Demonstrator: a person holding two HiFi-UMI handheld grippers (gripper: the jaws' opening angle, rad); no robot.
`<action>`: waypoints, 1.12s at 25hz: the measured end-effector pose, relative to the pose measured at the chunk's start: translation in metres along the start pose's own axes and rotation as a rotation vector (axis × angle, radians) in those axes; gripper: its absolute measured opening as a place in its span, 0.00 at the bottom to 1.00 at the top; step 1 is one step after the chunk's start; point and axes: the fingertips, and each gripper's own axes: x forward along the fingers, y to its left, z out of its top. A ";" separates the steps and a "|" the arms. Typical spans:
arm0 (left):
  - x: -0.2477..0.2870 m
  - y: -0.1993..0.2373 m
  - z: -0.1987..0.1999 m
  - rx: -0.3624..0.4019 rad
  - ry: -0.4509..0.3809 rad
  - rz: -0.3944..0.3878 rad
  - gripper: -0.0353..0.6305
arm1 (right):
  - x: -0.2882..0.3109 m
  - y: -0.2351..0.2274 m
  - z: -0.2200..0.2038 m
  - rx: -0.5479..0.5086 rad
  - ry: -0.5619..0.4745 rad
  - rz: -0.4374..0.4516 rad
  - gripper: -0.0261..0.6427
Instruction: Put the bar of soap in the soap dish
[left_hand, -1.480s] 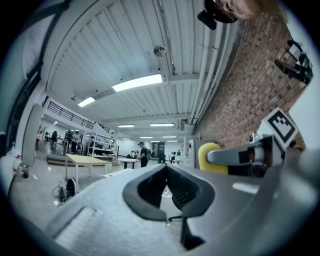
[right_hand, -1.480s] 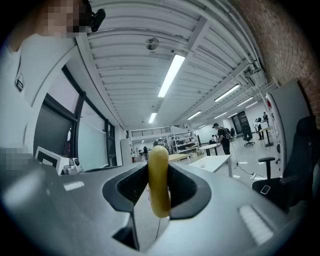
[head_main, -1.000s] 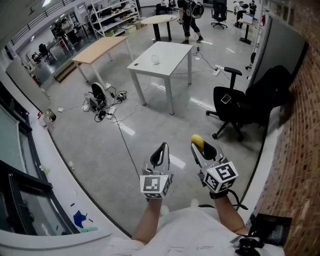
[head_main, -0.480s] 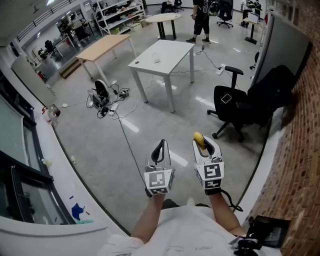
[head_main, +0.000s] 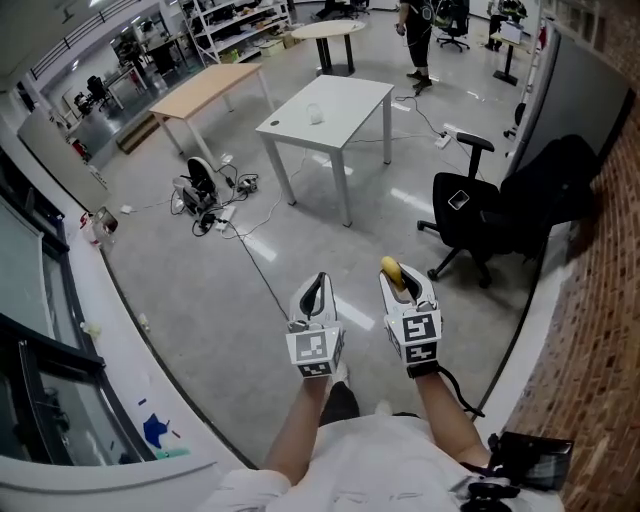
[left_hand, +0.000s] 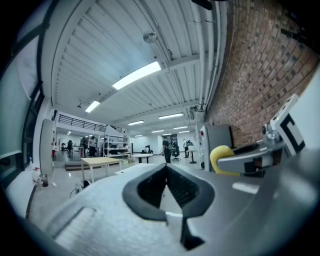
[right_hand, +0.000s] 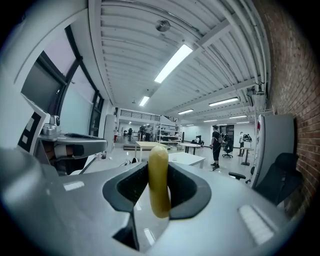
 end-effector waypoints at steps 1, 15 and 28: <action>0.010 0.005 -0.005 -0.007 0.010 -0.005 0.05 | 0.010 -0.002 0.001 0.002 0.001 -0.001 0.22; 0.123 0.126 -0.020 -0.063 0.003 -0.063 0.06 | 0.163 0.024 0.036 0.019 -0.030 0.019 0.22; 0.178 0.175 -0.053 -0.157 0.068 -0.060 0.06 | 0.240 0.032 0.018 0.038 0.027 0.049 0.22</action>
